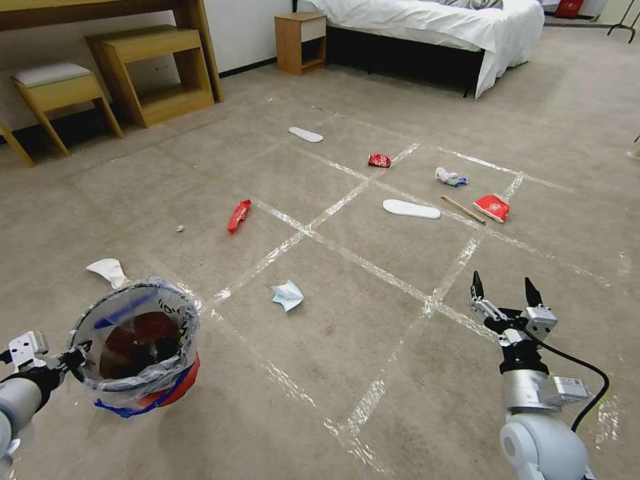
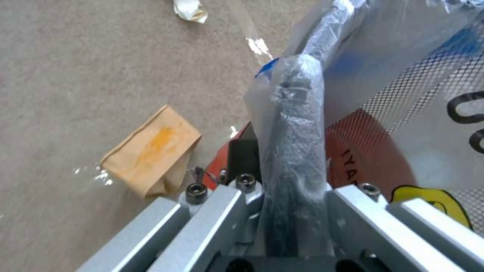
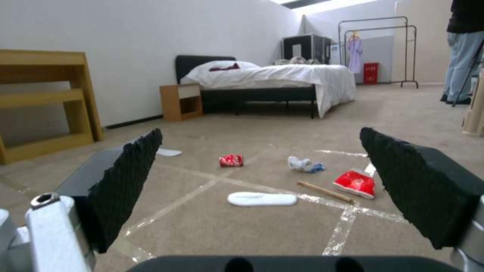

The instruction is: Pick up the trash bin and place the garbage on the floor into it.

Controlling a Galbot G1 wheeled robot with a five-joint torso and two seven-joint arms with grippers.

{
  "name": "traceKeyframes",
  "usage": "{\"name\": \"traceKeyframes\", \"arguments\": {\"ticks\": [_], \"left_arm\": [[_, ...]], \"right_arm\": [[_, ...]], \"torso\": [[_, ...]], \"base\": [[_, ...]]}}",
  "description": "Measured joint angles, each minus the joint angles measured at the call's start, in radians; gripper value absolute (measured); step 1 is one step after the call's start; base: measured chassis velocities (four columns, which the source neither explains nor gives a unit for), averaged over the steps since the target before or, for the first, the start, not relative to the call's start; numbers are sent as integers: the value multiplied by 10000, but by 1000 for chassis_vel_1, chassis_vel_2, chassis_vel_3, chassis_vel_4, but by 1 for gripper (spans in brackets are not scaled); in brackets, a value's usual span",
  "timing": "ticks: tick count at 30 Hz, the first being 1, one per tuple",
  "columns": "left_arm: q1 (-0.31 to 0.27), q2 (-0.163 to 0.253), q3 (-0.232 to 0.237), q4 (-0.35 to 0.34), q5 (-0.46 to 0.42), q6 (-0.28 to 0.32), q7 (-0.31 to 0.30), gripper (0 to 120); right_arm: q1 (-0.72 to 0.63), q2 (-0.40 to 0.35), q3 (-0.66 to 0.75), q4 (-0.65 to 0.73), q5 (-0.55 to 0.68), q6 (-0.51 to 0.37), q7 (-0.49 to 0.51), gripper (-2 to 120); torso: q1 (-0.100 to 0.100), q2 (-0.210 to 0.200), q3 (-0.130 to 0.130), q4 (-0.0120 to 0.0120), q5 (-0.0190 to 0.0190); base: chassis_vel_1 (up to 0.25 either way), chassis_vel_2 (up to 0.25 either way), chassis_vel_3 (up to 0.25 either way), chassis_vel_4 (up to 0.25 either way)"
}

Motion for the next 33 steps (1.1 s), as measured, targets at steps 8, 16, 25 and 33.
{"name": "traceKeyframes", "arguments": {"ticks": [8,16,25,33], "left_arm": [[-6,11,-30,12,10,-10,18,1],[-45,4,22,59,44,-16,32,1],[-62,10,41,109,94,-47,72,1],[-52,2,40,123,130,-64,83,1]], "right_arm": [[-13,15,-13,5,-24,0,-25,100],[1,20,-18,-23,-30,-4,-40,100],[30,28,-40,-67,-73,-10,-41,100],[32,32,-50,-80,-102,-11,-42,100]], "torso": [[0,0,1,-2,1],[0,0,0,-1,0],[0,0,1,-2,-1],[0,0,1,0,0]], "base": [[-162,129,141,-144],[-120,124,130,-123],[-142,145,139,-145],[-133,134,134,-138]]}}
